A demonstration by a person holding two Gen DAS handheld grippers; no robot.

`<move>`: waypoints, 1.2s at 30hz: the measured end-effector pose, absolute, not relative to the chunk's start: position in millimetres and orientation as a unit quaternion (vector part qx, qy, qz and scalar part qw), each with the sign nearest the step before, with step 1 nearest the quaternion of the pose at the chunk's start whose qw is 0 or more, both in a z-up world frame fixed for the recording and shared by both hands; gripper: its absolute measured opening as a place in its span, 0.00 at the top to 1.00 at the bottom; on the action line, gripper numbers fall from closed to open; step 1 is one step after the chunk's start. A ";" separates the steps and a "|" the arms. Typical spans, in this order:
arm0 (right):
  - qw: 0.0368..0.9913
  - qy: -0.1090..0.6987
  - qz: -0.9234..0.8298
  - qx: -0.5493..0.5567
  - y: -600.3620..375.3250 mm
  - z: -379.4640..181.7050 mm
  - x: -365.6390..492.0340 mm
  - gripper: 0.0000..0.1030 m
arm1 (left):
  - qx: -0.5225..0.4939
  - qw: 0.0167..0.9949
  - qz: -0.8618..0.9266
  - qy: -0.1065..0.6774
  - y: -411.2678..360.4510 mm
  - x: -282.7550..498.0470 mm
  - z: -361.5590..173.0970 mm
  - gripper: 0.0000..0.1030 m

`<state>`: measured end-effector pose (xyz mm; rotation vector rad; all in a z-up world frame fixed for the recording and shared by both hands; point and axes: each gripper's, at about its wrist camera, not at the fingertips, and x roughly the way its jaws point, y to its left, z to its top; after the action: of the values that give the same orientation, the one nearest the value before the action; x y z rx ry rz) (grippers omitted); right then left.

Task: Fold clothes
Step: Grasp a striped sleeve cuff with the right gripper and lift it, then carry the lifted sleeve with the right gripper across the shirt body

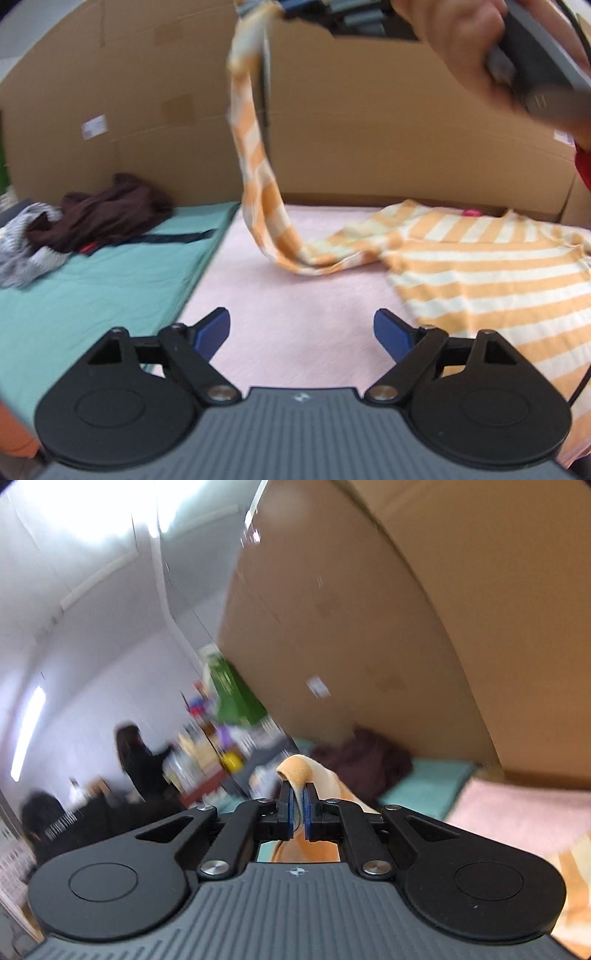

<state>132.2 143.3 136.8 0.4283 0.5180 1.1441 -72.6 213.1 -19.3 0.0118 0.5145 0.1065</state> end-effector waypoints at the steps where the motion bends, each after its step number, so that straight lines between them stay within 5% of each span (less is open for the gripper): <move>1: 0.794 0.229 0.526 0.202 138.2 144.7 132.3 0.95 | 0.005 0.966 0.044 0.256 209.5 -65.9 -20.5 0.16; 14: 0.848 0.115 0.422 0.299 25.4 181.6 153.1 0.95 | 0.007 0.945 -0.038 0.326 175.0 -21.9 -47.5 0.09; 23: 0.864 0.046 0.353 0.355 -88.4 178.1 156.2 0.95 | 0.031 0.941 -0.079 0.328 166.3 -57.8 -51.6 0.10; 32: 0.881 0.063 0.264 0.388 -183.5 134.1 163.8 0.95 | 0.025 0.926 -0.115 0.359 160.8 -109.7 -53.2 0.10; 36: 0.880 0.078 0.241 0.401 -200.9 111.5 163.5 0.95 | 0.019 0.920 -0.138 0.367 147.2 -117.3 -55.9 0.18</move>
<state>163.5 -200.9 111.5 0.8359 0.1625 0.5017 -117.3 147.2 -55.9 0.0388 0.7541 -0.2833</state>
